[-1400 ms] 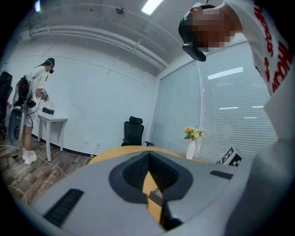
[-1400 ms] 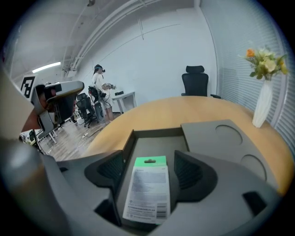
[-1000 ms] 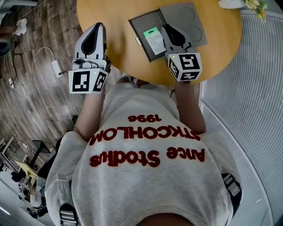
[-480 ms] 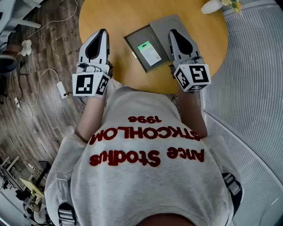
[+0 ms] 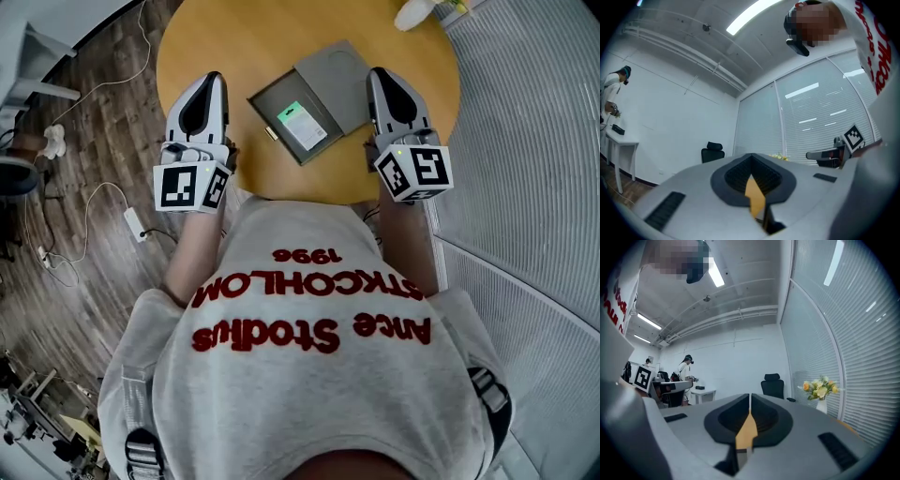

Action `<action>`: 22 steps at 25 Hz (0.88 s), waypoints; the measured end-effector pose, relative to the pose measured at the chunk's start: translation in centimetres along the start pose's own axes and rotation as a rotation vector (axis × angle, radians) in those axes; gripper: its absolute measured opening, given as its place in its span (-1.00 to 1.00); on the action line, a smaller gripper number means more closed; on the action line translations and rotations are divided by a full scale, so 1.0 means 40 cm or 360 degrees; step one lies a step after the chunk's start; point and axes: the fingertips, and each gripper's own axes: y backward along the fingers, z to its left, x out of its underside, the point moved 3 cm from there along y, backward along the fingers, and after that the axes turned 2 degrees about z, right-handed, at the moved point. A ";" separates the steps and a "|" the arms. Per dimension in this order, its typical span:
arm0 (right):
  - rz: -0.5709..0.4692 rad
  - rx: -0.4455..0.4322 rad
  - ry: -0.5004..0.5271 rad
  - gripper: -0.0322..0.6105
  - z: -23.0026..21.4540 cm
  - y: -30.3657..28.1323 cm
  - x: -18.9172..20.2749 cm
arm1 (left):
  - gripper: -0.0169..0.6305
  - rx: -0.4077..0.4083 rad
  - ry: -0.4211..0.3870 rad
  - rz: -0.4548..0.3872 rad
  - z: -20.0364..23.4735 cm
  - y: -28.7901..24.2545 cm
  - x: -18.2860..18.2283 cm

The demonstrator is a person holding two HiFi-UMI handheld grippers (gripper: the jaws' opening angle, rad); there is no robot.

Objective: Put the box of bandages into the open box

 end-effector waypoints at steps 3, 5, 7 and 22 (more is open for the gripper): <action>-0.0013 0.0074 0.0003 -0.86 -0.024 0.036 -0.013 | -0.95 0.0035 0.0008 -0.0011 -0.012 -0.013 -0.006; -0.0019 0.0123 0.0001 -0.86 -0.038 0.061 -0.016 | -0.95 0.0066 0.0015 -0.0015 -0.024 -0.023 -0.007; -0.0034 0.0148 -0.0010 -0.86 -0.048 0.083 -0.017 | -0.95 0.0087 0.0019 -0.0016 -0.037 -0.029 -0.007; -0.0063 0.0200 -0.0009 -0.88 -0.049 0.117 -0.018 | -0.95 0.0130 0.0032 -0.0030 -0.058 -0.031 0.003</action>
